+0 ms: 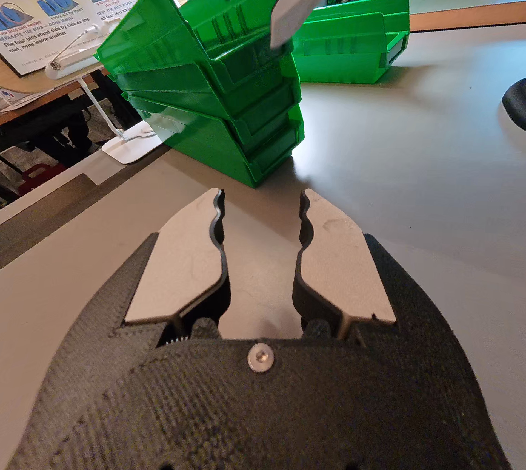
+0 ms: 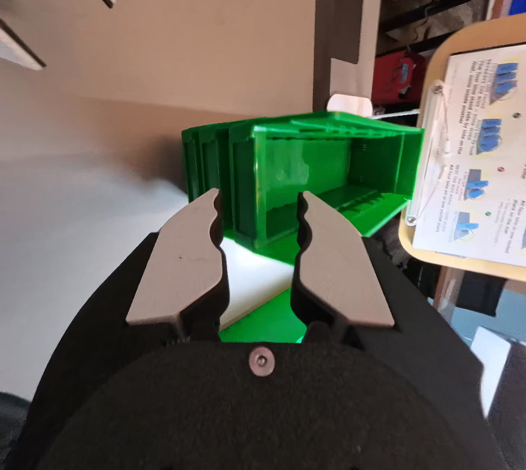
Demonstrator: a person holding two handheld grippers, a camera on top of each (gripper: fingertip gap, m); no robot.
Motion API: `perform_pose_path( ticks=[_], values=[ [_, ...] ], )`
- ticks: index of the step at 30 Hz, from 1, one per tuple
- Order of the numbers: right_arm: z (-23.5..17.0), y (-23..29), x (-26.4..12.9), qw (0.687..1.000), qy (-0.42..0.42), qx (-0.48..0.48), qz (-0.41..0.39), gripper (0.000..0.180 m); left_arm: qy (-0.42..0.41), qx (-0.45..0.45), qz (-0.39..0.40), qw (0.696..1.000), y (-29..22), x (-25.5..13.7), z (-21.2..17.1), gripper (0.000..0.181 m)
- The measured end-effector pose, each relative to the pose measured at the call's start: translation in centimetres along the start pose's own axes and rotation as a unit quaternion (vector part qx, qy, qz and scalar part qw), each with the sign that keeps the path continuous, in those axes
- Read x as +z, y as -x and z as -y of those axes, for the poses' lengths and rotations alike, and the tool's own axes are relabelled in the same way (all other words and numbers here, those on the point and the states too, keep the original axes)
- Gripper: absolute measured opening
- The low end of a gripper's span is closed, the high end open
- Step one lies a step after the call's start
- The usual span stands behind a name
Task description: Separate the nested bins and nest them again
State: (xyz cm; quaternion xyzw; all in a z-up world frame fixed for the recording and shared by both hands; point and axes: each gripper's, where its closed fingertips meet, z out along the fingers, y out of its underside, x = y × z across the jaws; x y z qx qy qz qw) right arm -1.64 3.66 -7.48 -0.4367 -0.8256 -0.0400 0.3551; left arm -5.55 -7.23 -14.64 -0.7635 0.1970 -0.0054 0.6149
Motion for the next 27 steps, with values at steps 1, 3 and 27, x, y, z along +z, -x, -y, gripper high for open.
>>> perform_pose_path(
  ticks=[1, 3, 27],
  values=[
    [-0.4, -0.4, -1.1, 1.000, -0.011, 0.011, -0.005, 0.050, -0.001, -0.002, 0.001, 1.000, 0.0, 0.0, 0.1, 0.051],
    [-2.3, -1.3, -3.2, 0.999, -0.018, 0.036, -0.021, 0.051, -0.003, -0.005, 0.002, 1.000, 0.1, -0.1, 0.1, 0.051],
    [-33.1, 7.5, 2.9, 0.977, 0.178, 0.108, 0.043, 0.055, 0.027, -0.015, -0.009, 0.999, -0.6, 0.9, -1.4, 0.051]
  ],
)
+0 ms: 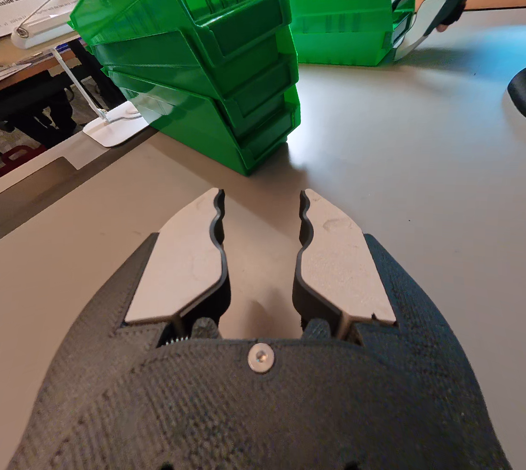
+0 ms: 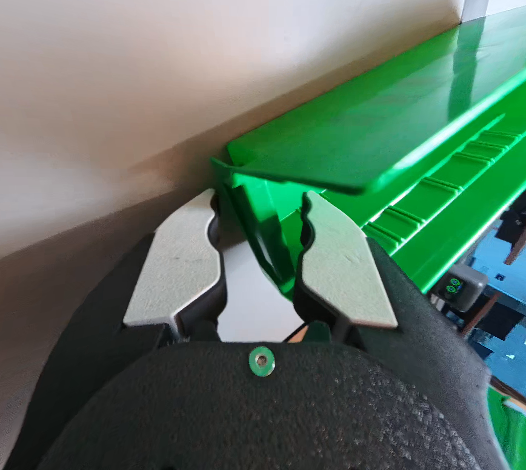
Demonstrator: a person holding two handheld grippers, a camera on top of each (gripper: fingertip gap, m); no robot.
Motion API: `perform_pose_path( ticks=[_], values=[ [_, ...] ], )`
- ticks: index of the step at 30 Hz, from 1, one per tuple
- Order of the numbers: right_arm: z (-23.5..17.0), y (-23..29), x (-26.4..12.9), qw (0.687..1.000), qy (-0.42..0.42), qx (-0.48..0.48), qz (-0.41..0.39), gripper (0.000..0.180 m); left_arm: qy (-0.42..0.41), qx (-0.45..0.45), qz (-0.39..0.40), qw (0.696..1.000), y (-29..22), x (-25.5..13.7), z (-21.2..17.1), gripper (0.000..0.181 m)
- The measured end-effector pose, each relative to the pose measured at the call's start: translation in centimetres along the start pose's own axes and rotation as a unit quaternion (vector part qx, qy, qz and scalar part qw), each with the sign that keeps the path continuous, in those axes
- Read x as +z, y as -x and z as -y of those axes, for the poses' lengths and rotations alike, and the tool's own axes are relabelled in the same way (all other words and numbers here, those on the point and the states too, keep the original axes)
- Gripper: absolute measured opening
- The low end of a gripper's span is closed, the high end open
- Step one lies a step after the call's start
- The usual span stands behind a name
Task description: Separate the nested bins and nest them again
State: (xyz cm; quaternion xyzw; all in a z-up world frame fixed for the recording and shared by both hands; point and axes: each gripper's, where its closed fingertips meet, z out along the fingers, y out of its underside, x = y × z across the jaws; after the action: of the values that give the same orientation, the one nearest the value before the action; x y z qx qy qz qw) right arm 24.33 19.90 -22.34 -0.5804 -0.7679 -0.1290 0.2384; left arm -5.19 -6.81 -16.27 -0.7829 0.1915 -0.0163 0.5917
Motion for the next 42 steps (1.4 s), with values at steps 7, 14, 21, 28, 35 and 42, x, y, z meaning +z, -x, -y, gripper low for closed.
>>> perform_pose_path(
  ticks=[7, 14, 21, 28, 35, 42],
  values=[
    [3.2, 0.2, -2.0, 0.998, -0.038, -0.048, -0.016, 0.028, -0.007, -0.007, 0.000, 1.000, 0.3, -0.2, 0.2, 0.049],
    [9.4, -0.8, -10.8, 0.995, -0.089, -0.032, -0.027, 0.027, -0.006, -0.003, -0.005, 1.000, -0.1, 0.0, 0.3, 0.049],
    [18.5, -3.9, -20.6, 0.981, -0.163, -0.078, -0.065, 0.028, -0.009, -0.004, -0.003, 1.000, 0.0, -0.1, 0.4, 0.049],
    [27.9, -4.3, -22.6, 0.972, -0.186, -0.135, -0.058, 0.028, -0.015, -0.005, 0.002, 1.000, 0.2, -0.4, 0.6, 0.048],
    [31.8, -3.2, -17.8, 0.976, -0.153, -0.151, -0.029, 0.028, -0.018, -0.003, 0.000, 1.000, 0.2, -0.5, 0.6, 0.048],
    [32.4, -2.3, -13.2, 0.978, -0.138, -0.154, -0.022, 0.032, -0.018, -0.003, 0.001, 1.000, 0.2, -0.5, 0.6, 0.048]
  ],
)
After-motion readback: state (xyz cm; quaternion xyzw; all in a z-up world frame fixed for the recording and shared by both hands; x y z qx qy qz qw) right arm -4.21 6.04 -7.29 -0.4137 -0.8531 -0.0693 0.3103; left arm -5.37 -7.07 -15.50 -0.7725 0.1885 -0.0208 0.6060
